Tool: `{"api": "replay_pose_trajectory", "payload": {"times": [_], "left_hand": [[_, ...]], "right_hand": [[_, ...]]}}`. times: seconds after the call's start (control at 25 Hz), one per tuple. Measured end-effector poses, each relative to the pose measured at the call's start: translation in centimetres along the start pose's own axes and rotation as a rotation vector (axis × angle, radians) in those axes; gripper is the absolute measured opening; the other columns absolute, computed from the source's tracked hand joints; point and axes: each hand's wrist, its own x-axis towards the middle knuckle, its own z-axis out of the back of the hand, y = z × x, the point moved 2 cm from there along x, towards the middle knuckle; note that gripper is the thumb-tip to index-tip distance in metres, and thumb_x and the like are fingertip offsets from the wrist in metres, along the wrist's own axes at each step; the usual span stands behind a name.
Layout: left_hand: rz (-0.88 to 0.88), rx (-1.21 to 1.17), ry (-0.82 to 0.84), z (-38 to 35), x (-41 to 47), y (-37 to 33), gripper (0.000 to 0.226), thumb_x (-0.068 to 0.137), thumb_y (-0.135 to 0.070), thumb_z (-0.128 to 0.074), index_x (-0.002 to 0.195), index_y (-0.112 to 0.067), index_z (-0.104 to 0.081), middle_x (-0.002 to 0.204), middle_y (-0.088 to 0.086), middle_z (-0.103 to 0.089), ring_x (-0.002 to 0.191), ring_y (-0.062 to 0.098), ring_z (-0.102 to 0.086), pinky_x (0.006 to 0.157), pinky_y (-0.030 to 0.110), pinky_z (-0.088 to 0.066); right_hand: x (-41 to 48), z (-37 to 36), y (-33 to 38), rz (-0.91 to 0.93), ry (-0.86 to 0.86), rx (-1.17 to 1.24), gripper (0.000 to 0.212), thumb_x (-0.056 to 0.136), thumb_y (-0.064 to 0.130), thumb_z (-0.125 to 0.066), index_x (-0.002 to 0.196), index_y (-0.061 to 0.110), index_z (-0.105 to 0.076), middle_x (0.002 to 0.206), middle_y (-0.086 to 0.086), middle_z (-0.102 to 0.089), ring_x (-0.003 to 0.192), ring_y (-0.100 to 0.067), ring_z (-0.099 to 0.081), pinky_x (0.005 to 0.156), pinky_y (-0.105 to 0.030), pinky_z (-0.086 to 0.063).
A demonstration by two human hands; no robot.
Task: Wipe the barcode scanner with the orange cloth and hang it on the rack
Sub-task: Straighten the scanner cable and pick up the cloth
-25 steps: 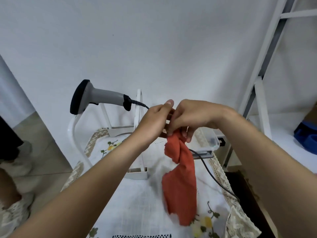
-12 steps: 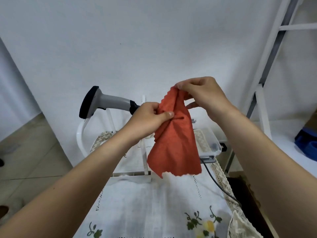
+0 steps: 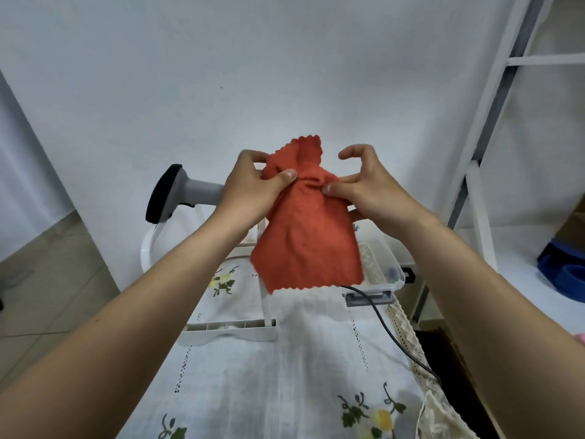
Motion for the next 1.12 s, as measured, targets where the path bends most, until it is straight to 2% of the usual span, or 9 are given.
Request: {"api": "replay_pose_trajectory", "payload": {"times": [0.12, 0.24, 0.32, 0.44, 0.52, 0.64, 0.84, 0.96, 1.12], "left_hand": [[-0.045, -0.044, 0.178, -0.3, -0.1, -0.6, 0.076, 0.075, -0.043, -0.087, 0.136, -0.034, -0.042, 0.109, -0.007, -0.067, 0.092, 0.009, -0.073, 0.076, 0.032, -0.062], [-0.092, 0.165, 0.344, -1.7, 0.1, -0.9, 0.036, 0.077, -0.037, -0.086, 0.109, -0.023, -0.075, 0.093, -0.007, -0.077, 0.085, 0.007, -0.075, 0.079, 0.035, -0.062], [-0.106, 0.229, 0.279, -2.6, 1.0, -1.0, 0.024, 0.082, -0.035, -0.081, 0.097, -0.017, -0.080, 0.091, 0.003, -0.080, 0.087, 0.018, -0.076, 0.084, 0.041, -0.061], [-0.033, 0.070, 0.241, -4.4, 2.3, -0.8, 0.018, 0.088, -0.033, -0.077, 0.098, -0.019, -0.079, 0.090, 0.001, -0.079, 0.084, 0.019, -0.076, 0.073, 0.031, -0.060], [0.066, -0.085, 0.265, -5.7, 3.1, -0.3, 0.020, 0.090, -0.031, -0.075, 0.103, -0.016, -0.078, 0.094, 0.003, -0.079, 0.086, 0.023, -0.076, 0.067, 0.028, -0.058], [0.146, -0.136, 0.275, -7.6, 3.7, 0.8, 0.022, 0.091, -0.031, -0.074, 0.106, -0.015, -0.073, 0.102, 0.006, -0.077, 0.090, 0.024, -0.074, 0.073, 0.031, -0.059], [0.238, -0.117, 0.296, -9.3, 4.1, 1.6, 0.029, 0.094, -0.042, -0.065, 0.106, -0.016, -0.058, 0.099, 0.002, -0.060, 0.088, 0.025, -0.056, 0.085, 0.040, -0.052], [0.286, -0.106, 0.290, -9.6, 4.0, 2.0, 0.023, 0.100, -0.038, -0.056, 0.082, -0.027, -0.046, 0.096, 0.003, -0.048, 0.091, 0.026, -0.046, 0.088, 0.040, -0.048], [0.312, -0.105, 0.295, -10.0, 3.8, 2.8, 0.019, 0.102, -0.039, -0.054, 0.111, -0.022, -0.053, 0.122, 0.004, -0.060, 0.113, 0.026, -0.056, 0.102, 0.051, -0.051]], "right_hand": [[0.3, 0.9, 0.3, 0.071, -0.051, 0.181, 0.031, 0.099, 0.001, -0.061, 0.117, 0.027, -0.056, 0.100, -0.005, -0.075, 0.069, -0.014, -0.062, 0.055, -0.029, -0.053], [1.0, 1.7, 0.4, 0.088, -0.097, 0.296, 0.027, 0.099, -0.001, -0.059, 0.112, 0.020, -0.071, 0.104, 0.004, -0.078, 0.082, -0.011, -0.067, 0.066, -0.030, -0.056], [1.4, 2.4, -0.3, 0.090, -0.126, 0.225, 0.026, 0.094, 0.008, -0.071, 0.118, 0.019, -0.074, 0.110, 0.002, -0.078, 0.090, -0.010, -0.072, 0.073, -0.030, -0.057], [1.4, 2.9, -1.8, 0.071, -0.080, 0.011, 0.048, 0.079, 0.020, -0.089, 0.124, 0.023, -0.071, 0.117, 0.002, -0.076, 0.101, -0.011, -0.075, 0.085, -0.027, -0.061], [1.7, 3.1, -3.1, 0.037, -0.102, 0.024, 0.053, 0.075, 0.014, -0.091, 0.122, 0.020, -0.069, 0.113, -0.002, -0.076, 0.094, -0.013, -0.076, 0.078, -0.030, -0.063], [2.6, 3.8, -5.0, -0.041, -0.236, 0.158, 0.033, 0.082, 0.008, -0.084, 0.111, 0.014, -0.072, 0.103, -0.010, -0.078, 0.077, -0.023, -0.077, 0.059, -0.036, -0.062], [4.6, 5.2, -10.5, -0.318, -0.310, 0.111, 0.029, 0.087, 0.010, -0.078, 0.115, 0.006, -0.069, 0.100, -0.014, -0.075, 0.078, -0.029, -0.072, 0.048, -0.026, -0.057], [4.9, 5.3, -13.7, -0.451, -0.313, -0.019, 0.021, 0.093, 0.004, -0.069, 0.113, 0.005, -0.065, 0.107, -0.018, -0.071, 0.098, -0.038, -0.071, 0.081, -0.049, -0.064], [4.7, 4.4, -17.0, -0.608, -0.256, -0.175, 0.027, 0.094, -0.003, -0.057, 0.120, 0.000, -0.059, 0.115, -0.026, -0.067, 0.105, -0.043, -0.068, 0.087, -0.059, -0.060]]}}
